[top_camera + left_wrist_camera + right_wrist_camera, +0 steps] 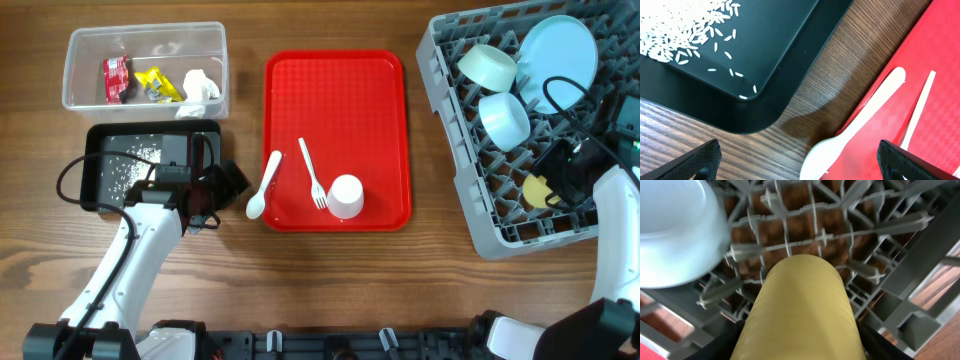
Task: Sort waste into correct bins and load items into the dishwasher rack
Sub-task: 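Carry the yellow cup into the rack and set it down with the right gripper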
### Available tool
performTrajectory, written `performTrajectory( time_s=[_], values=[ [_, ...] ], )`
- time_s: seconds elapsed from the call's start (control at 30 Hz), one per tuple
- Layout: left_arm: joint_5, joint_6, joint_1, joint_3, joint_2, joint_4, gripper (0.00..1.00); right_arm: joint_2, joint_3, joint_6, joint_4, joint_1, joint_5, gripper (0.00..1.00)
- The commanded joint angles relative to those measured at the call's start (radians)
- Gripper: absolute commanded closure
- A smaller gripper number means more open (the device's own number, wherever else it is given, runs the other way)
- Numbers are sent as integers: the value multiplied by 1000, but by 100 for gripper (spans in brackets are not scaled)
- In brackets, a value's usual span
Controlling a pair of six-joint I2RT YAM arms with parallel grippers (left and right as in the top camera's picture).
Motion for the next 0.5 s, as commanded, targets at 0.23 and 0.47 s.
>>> performTrajectory(
  time_s=[0.23,0.47],
  values=[
    [4,-13,0,-4,2,0,0,75,-2,-31,-18,-3,-50,51],
    [4,-13,0,-4,2,0,0,76,-2,-30,-27,-5,-46,51]
  ],
)
